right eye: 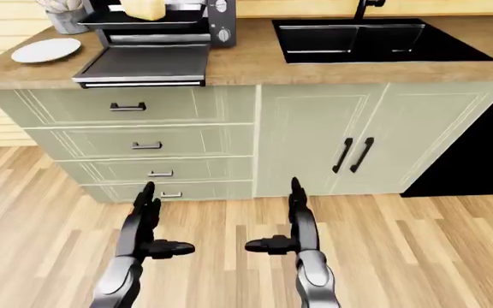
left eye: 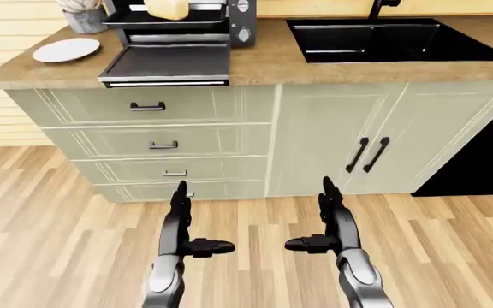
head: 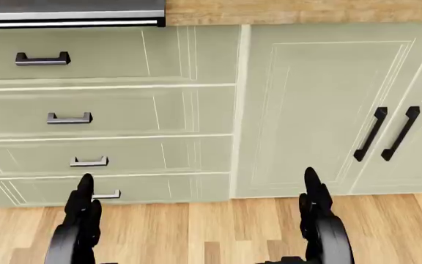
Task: Pick the bread from the tray and place it on the plate on the counter.
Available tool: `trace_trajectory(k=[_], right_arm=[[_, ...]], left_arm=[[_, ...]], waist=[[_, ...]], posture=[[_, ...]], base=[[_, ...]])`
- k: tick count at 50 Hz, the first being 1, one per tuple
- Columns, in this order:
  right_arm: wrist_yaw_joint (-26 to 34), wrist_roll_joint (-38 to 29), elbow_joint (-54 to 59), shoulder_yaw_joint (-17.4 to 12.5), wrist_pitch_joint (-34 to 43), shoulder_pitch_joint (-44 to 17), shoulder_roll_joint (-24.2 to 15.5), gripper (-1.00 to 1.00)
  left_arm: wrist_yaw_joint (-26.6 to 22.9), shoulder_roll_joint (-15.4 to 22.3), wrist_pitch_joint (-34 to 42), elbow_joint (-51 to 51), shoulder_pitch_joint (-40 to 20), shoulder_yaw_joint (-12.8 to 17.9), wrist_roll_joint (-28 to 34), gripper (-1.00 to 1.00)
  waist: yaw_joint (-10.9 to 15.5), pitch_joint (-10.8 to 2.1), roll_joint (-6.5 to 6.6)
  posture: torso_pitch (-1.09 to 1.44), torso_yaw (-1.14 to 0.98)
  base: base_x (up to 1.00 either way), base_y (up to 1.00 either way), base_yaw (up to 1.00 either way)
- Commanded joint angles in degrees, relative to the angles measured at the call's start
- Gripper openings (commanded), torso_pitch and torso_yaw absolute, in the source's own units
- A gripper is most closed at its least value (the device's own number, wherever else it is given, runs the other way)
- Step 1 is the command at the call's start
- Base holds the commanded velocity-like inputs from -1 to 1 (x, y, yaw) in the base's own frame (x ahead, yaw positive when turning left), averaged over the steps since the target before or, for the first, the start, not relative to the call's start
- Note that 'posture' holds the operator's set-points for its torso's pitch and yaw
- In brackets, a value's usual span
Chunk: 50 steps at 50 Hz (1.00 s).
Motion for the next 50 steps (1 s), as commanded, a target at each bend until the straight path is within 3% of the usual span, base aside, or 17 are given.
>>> trace_trajectory(k=[1,3,5,7,8,16,22,23,27,29,32,34,35,36,37,38,50], right_arm=[[-0.3,-0.5,-7.9,-0.3,-0.3,-2.8,-0.9,1.00],[0.4,-0.8,-10.3,-0.1,1.2,-3.4,-1.0,1.00],[0.3,-1.3,-12.6,-0.3,2.8,-4.9,-1.1,1.00],[0.3,-1.5,-15.2,-0.4,5.8,-6.2,-1.2,1.00],[0.2,-1.3,-16.9,-0.6,7.7,-6.9,-1.2,1.00],[0.8,-0.8,-26.2,-2.6,20.0,-16.1,-3.5,1.00],[1.5,1.1,-31.9,-5.9,30.0,-27.0,-8.0,1.00],[1.8,1.6,-32.8,-6.1,31.9,-28.0,-8.7,1.00],[1.2,3.0,-33.4,-7.0,34.0,-31.1,-10.2,1.00],[1.0,3.3,-33.8,-7.2,34.9,-31.8,-10.7,1.00],[-0.4,3.9,-33.0,-8.1,35.5,-34.6,-11.5,1.00],[-1.1,4.8,-33.1,-8.0,36.1,-35.7,-11.8,1.00],[-1.5,5.0,-32.8,-7.6,36.2,-36.5,-11.8,1.00],[-1.7,5.4,-33.0,-7.6,36.4,-36.9,-11.9,1.00],[-1.8,5.8,-32.8,-7.7,36.3,-37.2,-12.0,1.00],[-2.1,6.0,-32.7,-7.7,36.2,-37.4,-12.1,1.00],[-4.0,9.0,-33.6,-8.1,37.5,-39.4,-13.5,1.00]], left_arm=[[0.7,1.2,0.0,-7.6,-4.2,0.6,1.1,1.00],[0.5,1.5,1.6,-8.8,-5.3,1.2,1.1,1.00],[0.1,2.1,4.5,-10.9,-6.7,1.8,1.3,1.00],[-0.2,2.8,7.5,-13.7,-8.5,2.3,1.8,1.00],[-0.5,3.1,9.5,-15.0,-9.6,2.6,1.7,1.00],[-2.8,7.1,20.8,-20.4,-21.2,5.2,2.6,1.00],[-3.5,14.0,26.4,-17.8,-34.4,8.9,1.1,1.00],[-3.7,15.0,26.9,-17.1,-35.8,9.2,0.9,1.00],[-3.5,16.9,28.0,-16.7,-38.7,9.7,0.2,1.00],[-3.3,17.6,28.6,-17.3,-39.3,10.0,-0.1,1.00],[-3.4,18.8,29.2,-18.5,-39.3,10.2,0.4,1.00],[-3.4,19.4,30.3,-19.9,-39.7,11.0,-0.1,1.00],[-3.5,19.9,31.1,-20.5,-39.9,11.3,-0.2,1.00],[-3.5,20.3,31.6,-21.0,-40.2,11.8,-0.4,1.00],[-3.3,20.6,31.9,-21.4,-40.4,12.0,-0.7,1.00],[-3.1,20.8,31.7,-21.5,-40.5,12.0,-0.7,1.00],[-1.5,22.6,33.1,-23.8,-40.6,13.1,-2.2,1.00]], waist=[[-0.1,-0.05,-0.45],[0.3,-3.75,-0.06],[0.3,-1.12,-0.40],[0.3,-3.92,-0.43],[0.3,-4.27,-0.39],[0.5,-5.18,-0.06],[0.5,-5.03,0.01],[0.4,-6.16,0.39],[0.0,-3.67,-0.17],[-0.2,-3.65,-0.35],[-0.7,-3.26,1.68],[-1.1,-3.23,4.52],[-0.8,-3.97,7.00],[-0.5,-3.03,4.13],[-1.0,-2.83,5.14],[-0.5,-2.81,4.80],[1.1,-3.28,-2.37]], posture=[[0.00,0.00],[0.00,0.00],[0.00,0.00],[0.00,0.00],[0.00,0.00],[0.00,0.00],[0.00,0.00],[0.00,0.00],[0.00,0.00],[0.00,0.00],[0.00,0.00],[0.00,0.00],[0.00,0.00],[0.00,0.00],[0.00,0.00],[0.00,0.00],[0.00,0.00]], base=[[0.00,0.00,0.00],[0.00,0.00,0.00],[0.00,0.00,0.00],[0.00,0.00,0.00],[0.00,0.00,0.00],[0.00,0.00,0.00],[0.00,0.00,0.00],[0.03,0.09,0.00],[0.17,0.22,0.00],[0.25,0.29,0.00],[0.25,0.28,0.00],[0.25,0.30,0.00],[0.26,0.29,0.00],[0.25,0.30,0.00],[0.26,0.29,0.00],[0.25,0.29,0.00],[0.25,0.29,0.00]])
